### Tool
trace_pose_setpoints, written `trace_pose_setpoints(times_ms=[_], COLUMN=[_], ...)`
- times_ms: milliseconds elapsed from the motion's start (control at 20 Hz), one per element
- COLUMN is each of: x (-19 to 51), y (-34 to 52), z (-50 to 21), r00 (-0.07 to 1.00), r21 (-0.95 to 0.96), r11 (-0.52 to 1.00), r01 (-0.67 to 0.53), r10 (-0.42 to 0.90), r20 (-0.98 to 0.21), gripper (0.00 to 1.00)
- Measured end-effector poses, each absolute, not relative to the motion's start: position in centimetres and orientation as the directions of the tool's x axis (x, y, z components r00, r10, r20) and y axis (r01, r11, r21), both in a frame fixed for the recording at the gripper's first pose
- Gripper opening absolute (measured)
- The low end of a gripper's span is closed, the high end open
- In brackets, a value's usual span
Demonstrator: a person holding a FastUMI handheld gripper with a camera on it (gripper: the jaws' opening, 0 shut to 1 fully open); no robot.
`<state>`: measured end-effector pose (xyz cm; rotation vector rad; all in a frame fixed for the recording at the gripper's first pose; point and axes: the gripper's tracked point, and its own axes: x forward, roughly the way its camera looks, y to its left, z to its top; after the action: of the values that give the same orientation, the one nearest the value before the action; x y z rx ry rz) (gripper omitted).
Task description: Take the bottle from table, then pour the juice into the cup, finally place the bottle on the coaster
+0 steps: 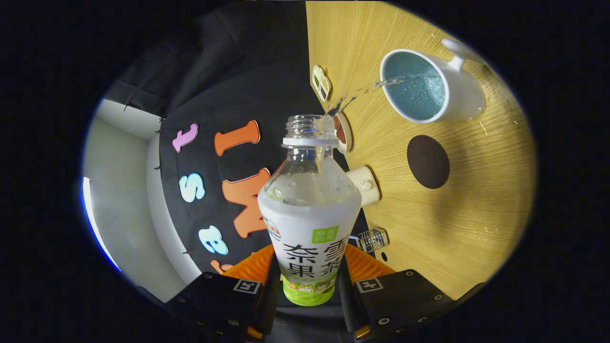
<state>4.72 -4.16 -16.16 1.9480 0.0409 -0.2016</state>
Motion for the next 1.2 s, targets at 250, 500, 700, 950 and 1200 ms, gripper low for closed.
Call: trace_pose_setpoints(times_ms=[250, 500, 700, 950, 1200], x=[5.0, 4.7, 4.8, 5.0, 5.1], y=[-4.4, -4.7, -4.9, -4.9, -5.2], z=[-16.1, -16.1, -15.8, -15.8, -15.5], r00=[0.986, 0.983, 0.983, 0.983, 0.983], r21=[0.911, 0.904, 0.899, 0.886, 0.877], r11=[-0.397, -0.411, -0.425, -0.452, -0.471], r01=[0.114, 0.115, 0.108, 0.107, 0.096], r10=[-0.07, -0.082, -0.086, -0.086, -0.097], r20=[-0.154, -0.162, -0.159, -0.163, -0.159], gripper=[0.58, 0.58, 0.58, 0.58, 0.58])
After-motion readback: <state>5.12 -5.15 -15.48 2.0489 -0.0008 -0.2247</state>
